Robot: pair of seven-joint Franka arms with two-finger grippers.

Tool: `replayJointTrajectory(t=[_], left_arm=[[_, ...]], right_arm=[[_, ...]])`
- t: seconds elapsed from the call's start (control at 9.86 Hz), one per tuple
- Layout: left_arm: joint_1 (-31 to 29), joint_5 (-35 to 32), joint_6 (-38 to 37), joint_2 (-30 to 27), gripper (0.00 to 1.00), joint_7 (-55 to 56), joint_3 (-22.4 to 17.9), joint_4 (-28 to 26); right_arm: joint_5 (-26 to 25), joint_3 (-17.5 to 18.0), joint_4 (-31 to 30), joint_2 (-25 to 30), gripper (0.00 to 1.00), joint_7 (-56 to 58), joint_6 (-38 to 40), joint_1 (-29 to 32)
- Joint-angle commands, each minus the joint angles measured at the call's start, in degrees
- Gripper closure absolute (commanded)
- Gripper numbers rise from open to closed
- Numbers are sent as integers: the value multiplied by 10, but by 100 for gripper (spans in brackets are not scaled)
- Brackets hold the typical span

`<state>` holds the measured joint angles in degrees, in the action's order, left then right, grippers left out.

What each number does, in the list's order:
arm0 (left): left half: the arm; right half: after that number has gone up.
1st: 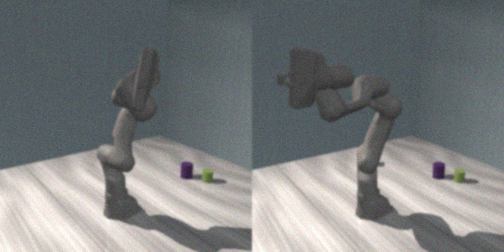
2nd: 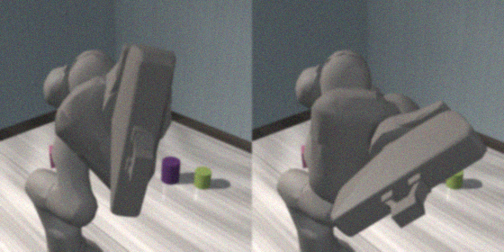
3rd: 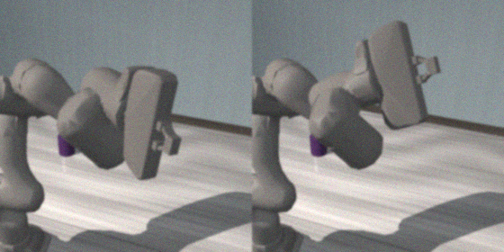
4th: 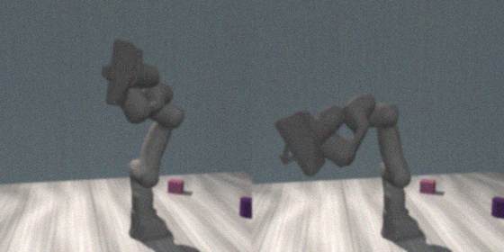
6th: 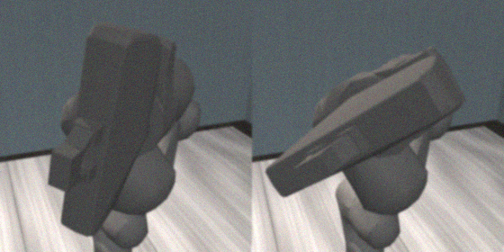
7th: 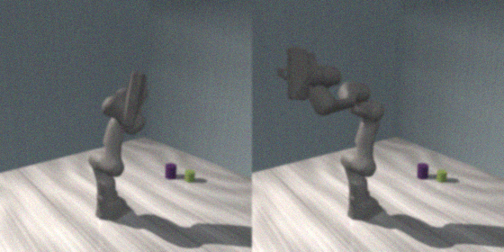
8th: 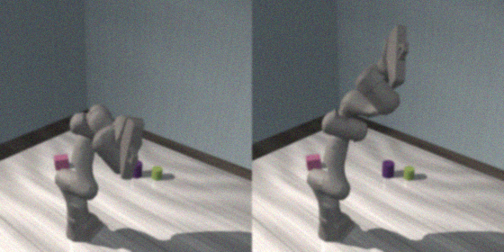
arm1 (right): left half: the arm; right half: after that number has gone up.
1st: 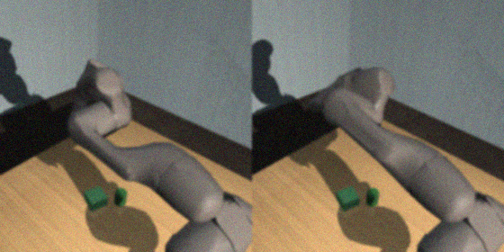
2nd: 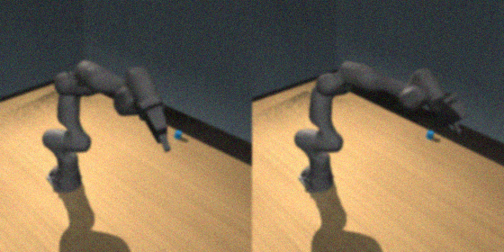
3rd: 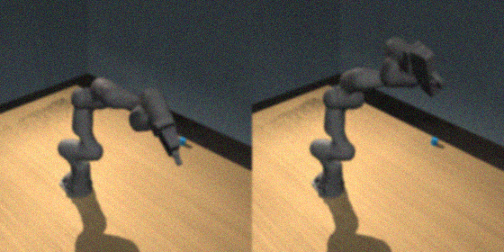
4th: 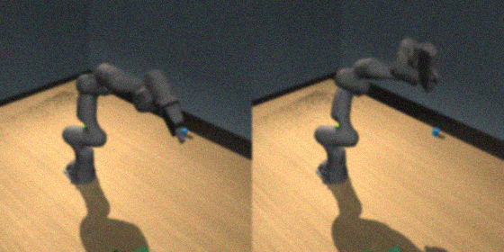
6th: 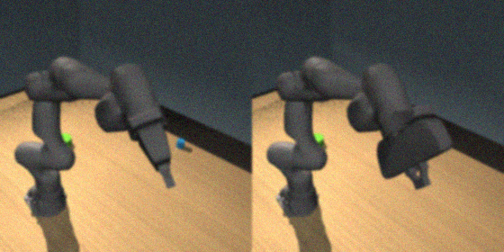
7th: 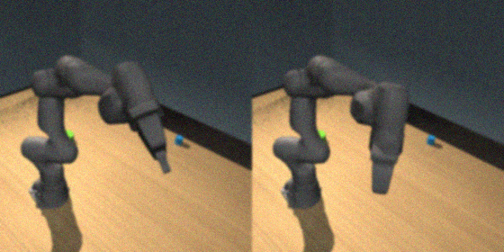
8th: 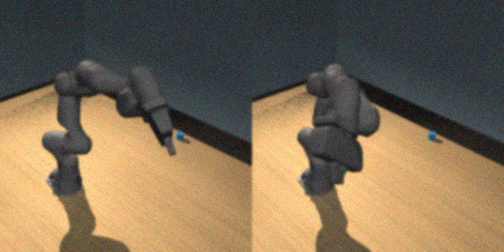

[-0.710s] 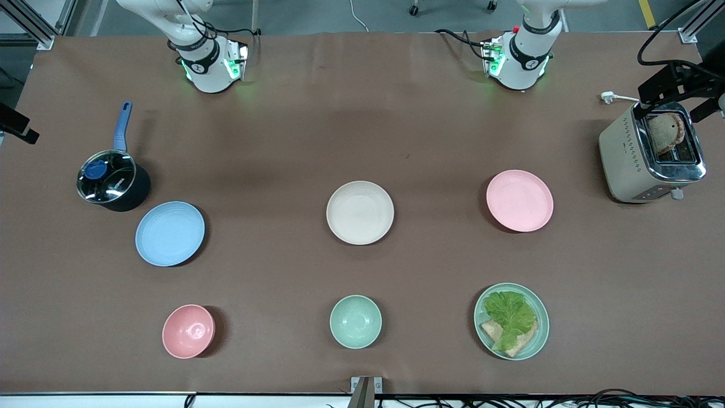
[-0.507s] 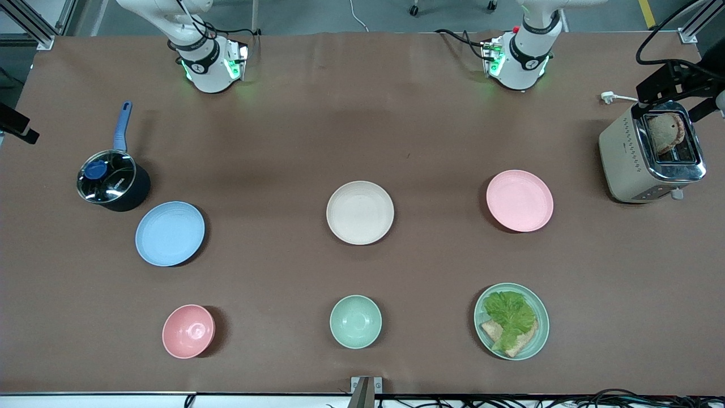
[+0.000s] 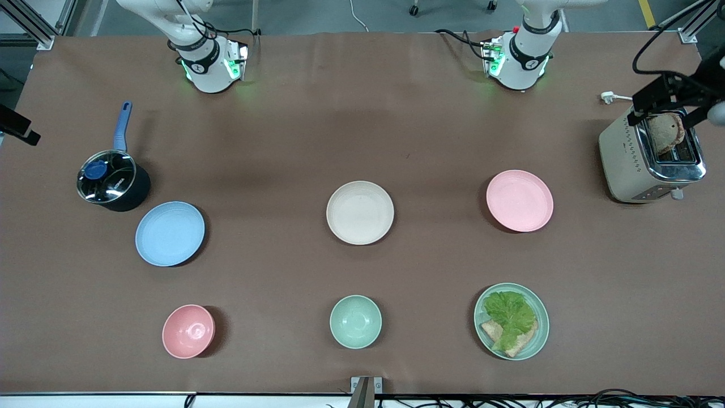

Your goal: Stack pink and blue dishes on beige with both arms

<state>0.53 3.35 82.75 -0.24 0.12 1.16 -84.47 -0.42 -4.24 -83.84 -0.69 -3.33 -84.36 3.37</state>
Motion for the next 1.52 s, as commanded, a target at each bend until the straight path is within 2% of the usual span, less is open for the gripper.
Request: replayJointTrajectory(t=[0.0,0.1,0.2,0.41,0.71,0.81,0.91,1.12,1.22,1.32,1.42], left_arm=[[-3,32,109,24,2,-20,-29,-105],[-3,35,166,28,1,-42,-37,-162],[-3,63,224,45,0,-84,-46,-212],[-3,130,336,73,0,-147,-56,-304],[-5,174,495,130,1,-231,-59,-403],[-5,198,528,152,1,-267,-59,-423],[-7,220,531,173,7,-297,-62,-428],[-14,274,532,208,13,-361,-78,-433],[-13,301,532,228,17,-387,-78,-433],[-14,320,533,237,23,-402,-78,-433],[-13,328,532,241,41,-403,-78,-434]], right_arm=[[14,-2,-4,-56,0,52,-56,8],[37,-18,-5,-93,0,87,-86,15],[95,-50,-10,-132,0,107,-114,16],[180,-95,-44,-201,0,209,-177,18],[232,-102,-171,-248,0,339,-367,21],[263,-102,-212,-256,0,397,-410,21],[302,-102,-228,-270,0,467,-418,23],[355,-102,-240,-303,1,516,-425,25],[368,-102,-244,-313,8,527,-426,25],[369,-102,-244,-322,14,527,-426,25],[369,-103,-245,-324,21,527,-426,25]])
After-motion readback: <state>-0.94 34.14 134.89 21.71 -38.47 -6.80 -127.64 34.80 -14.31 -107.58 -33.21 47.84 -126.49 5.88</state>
